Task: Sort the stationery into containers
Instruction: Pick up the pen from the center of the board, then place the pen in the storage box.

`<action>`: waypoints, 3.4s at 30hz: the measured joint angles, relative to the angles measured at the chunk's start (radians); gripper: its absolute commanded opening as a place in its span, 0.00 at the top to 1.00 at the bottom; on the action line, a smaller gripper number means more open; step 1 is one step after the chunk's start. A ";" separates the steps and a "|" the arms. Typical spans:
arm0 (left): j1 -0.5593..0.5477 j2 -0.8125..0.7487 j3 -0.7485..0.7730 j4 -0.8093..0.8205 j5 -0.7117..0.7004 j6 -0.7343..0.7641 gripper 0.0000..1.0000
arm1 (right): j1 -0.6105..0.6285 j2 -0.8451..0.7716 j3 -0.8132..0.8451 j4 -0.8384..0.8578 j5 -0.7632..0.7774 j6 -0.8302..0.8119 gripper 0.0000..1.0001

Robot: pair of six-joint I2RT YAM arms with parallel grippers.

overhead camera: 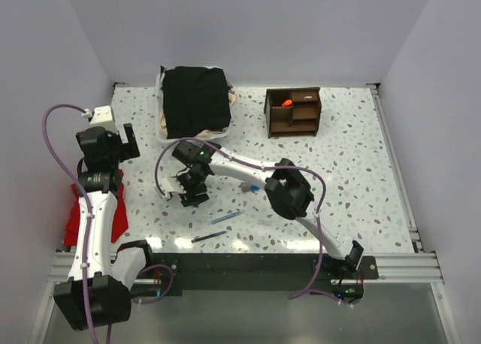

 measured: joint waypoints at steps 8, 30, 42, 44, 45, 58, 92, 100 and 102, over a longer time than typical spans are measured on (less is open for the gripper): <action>-0.001 -0.003 0.000 -0.003 0.000 0.000 0.00 | 0.001 0.000 -0.035 0.005 0.014 -0.013 0.53; -0.005 0.026 0.000 0.144 0.166 0.066 0.09 | -0.239 -0.219 0.007 0.133 0.002 0.340 1.00; -0.133 0.237 0.090 0.203 0.616 0.215 0.14 | -0.741 -0.564 -0.417 0.867 0.124 1.012 1.00; -0.147 0.282 0.121 0.195 0.641 0.236 0.14 | -0.735 -0.562 -0.461 0.945 0.139 1.052 1.00; -0.149 0.307 0.145 0.186 0.649 0.240 0.14 | -0.732 -0.558 -0.474 0.968 0.148 1.069 1.00; -0.164 0.484 0.399 0.068 0.657 0.334 0.15 | -0.738 -0.457 -0.525 1.297 0.240 1.147 1.00; -0.358 0.618 0.527 0.015 0.573 0.473 0.11 | -0.757 -0.428 -0.706 1.412 0.420 1.081 0.45; -0.422 0.543 0.429 0.044 0.604 0.475 0.05 | -0.759 -0.727 -0.775 1.202 0.347 1.036 0.20; -0.441 0.497 0.386 0.048 0.620 0.475 0.05 | -0.760 -0.810 -0.780 1.126 0.272 0.989 0.19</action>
